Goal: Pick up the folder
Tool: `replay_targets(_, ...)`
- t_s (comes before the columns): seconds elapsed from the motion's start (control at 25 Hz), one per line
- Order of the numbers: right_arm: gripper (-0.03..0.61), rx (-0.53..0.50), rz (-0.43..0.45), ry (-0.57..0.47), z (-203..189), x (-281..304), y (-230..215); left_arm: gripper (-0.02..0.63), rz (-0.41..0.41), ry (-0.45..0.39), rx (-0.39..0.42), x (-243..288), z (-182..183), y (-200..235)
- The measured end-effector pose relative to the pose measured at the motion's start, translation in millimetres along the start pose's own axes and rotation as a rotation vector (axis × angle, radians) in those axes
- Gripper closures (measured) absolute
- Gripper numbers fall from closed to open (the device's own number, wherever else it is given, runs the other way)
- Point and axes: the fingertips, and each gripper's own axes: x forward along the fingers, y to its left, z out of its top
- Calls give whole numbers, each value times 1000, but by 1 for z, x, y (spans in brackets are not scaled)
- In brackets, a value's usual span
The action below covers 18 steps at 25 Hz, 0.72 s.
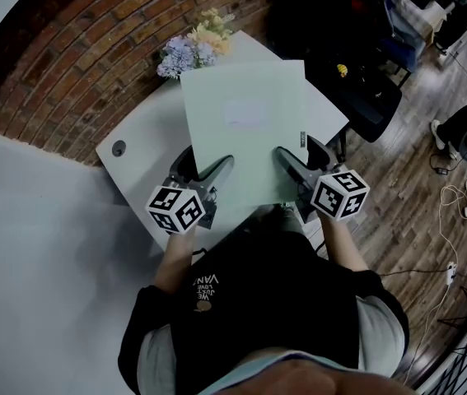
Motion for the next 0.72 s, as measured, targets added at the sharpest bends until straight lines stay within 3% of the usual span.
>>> replay_targets(0.72,235,-78,1,-127,42,-21,20,195,-50,-112,119,-6,43,-28)
